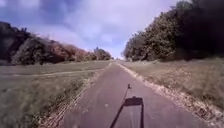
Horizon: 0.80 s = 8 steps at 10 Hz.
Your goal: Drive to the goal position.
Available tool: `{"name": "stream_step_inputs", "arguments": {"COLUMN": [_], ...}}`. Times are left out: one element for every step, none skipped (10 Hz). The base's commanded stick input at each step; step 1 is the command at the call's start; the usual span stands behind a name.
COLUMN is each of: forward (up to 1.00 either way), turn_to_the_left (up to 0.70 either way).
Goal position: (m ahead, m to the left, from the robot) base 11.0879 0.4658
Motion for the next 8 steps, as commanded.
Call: {"name": "stream_step_inputs", "arguments": {"forward": [0.70,0.70,0.70,0.70,0.70,0.70,0.70,0.70], "turn_to_the_left": [0.00,0.00,0.00,0.00,0.00,0.00,0.00,0.00]}}
